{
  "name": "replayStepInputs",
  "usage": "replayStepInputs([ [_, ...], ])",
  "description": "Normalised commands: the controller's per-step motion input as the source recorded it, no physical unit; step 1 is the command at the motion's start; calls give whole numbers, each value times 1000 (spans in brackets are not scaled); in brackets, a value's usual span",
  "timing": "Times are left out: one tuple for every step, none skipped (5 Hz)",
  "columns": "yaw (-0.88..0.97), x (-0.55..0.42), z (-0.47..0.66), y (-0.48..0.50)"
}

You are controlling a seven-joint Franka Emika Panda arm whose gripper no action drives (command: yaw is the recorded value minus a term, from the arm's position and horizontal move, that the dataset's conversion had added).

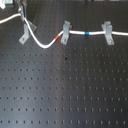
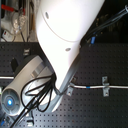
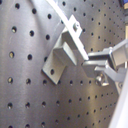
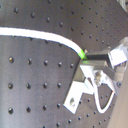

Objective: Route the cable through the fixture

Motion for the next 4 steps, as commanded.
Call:
replayStepInputs([
  [-20, -100, 191, -50],
  [-49, -15, 0, 13],
  [-60, -67, 51, 59],
  [-140, -91, 50, -84],
])
